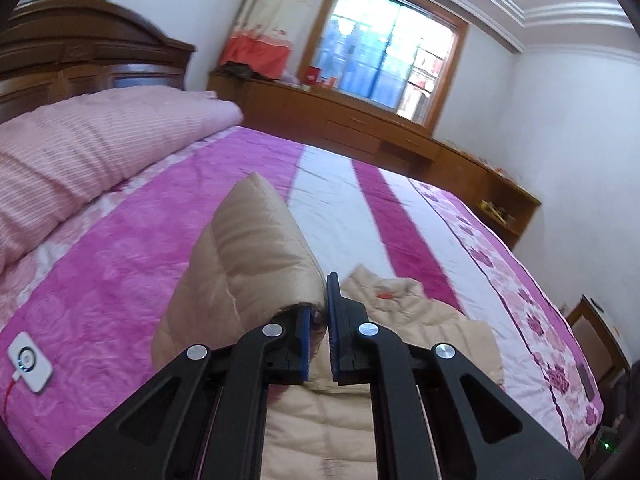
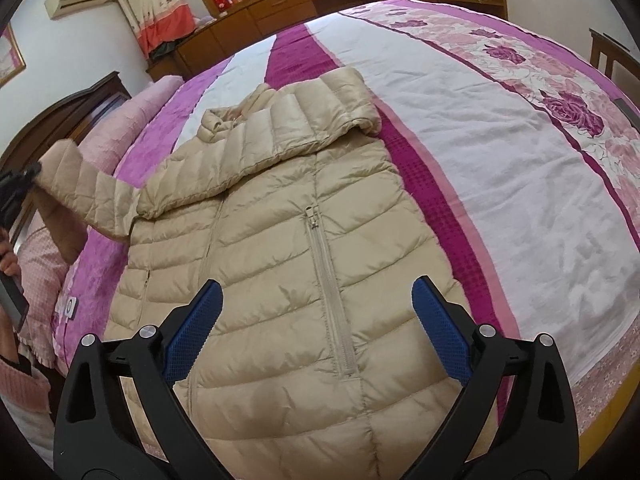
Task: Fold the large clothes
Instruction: 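Fold the held sleeve across the jacket front with the left tool and release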
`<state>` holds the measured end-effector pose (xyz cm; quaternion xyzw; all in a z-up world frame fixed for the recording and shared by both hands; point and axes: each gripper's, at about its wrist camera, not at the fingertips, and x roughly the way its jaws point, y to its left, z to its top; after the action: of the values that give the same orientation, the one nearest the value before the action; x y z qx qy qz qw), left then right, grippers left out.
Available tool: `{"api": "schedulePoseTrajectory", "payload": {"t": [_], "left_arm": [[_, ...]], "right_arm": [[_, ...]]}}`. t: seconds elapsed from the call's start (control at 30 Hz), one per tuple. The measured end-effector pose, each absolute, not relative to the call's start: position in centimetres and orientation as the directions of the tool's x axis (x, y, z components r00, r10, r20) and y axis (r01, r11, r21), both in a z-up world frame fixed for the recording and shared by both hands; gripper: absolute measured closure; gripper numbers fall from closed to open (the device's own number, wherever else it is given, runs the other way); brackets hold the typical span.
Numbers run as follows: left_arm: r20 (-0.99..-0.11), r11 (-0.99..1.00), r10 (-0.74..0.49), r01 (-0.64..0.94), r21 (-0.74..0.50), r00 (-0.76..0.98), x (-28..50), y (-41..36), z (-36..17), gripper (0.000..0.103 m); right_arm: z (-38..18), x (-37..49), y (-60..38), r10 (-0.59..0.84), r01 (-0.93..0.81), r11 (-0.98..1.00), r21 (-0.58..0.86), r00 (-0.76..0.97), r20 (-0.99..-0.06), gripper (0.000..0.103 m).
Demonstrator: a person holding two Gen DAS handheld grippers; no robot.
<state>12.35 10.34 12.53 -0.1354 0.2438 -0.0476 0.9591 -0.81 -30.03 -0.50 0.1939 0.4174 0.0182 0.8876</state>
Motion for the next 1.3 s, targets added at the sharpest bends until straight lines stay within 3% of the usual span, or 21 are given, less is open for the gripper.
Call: {"api": "schedulePoseTrajectory", "payload": {"t": [0.23,0.43,0.93,1.0,1.1,1.23,1.3], "left_arm": [[-0.495,0.953,-0.248,0.119,-0.277,0.833,14.1,3.6,11.2,0.095],[-0.562,0.940,-0.313,0.167,-0.297,0.766,15.8,-1.4,6.9,0.095],[-0.764,0.954,-0.300,0.170,-0.247,0.571,19.0,-7.4,-4.3,0.094],[-0.777,0.957,-0.289,0.172,-0.232,0.559,19.1,-7.7,-5.1,0.088],[-0.788,0.952,-0.306,0.193,-0.239,0.534,18.9,-8.4,-5.7,0.048],[-0.790,0.948,-0.308,0.239,-0.210,0.530,17.5,-9.7,-5.2,0.029],[-0.798,0.948,-0.304,0.253,-0.195,0.521,16.5,-10.2,-4.8,0.025]], "right_arm": [[-0.7,-0.9,-32.1,0.189,0.163,0.908,0.386,0.664,-0.724,0.008],[-1.2,-1.0,-33.6,0.186,0.188,0.895,0.404,0.665,-0.723,0.008],[-2.5,-1.2,-35.6,0.179,0.222,0.883,0.413,0.655,-0.734,0.008],[-2.6,-1.1,-35.7,0.178,0.227,0.882,0.414,0.652,-0.737,0.008],[-2.6,-1.1,-35.9,0.179,0.227,0.880,0.417,0.655,-0.734,0.008],[-2.6,-1.1,-36.2,0.178,0.229,0.878,0.420,0.658,-0.732,0.008],[-2.6,-1.1,-36.3,0.179,0.235,0.873,0.427,0.659,-0.730,0.008]]}}
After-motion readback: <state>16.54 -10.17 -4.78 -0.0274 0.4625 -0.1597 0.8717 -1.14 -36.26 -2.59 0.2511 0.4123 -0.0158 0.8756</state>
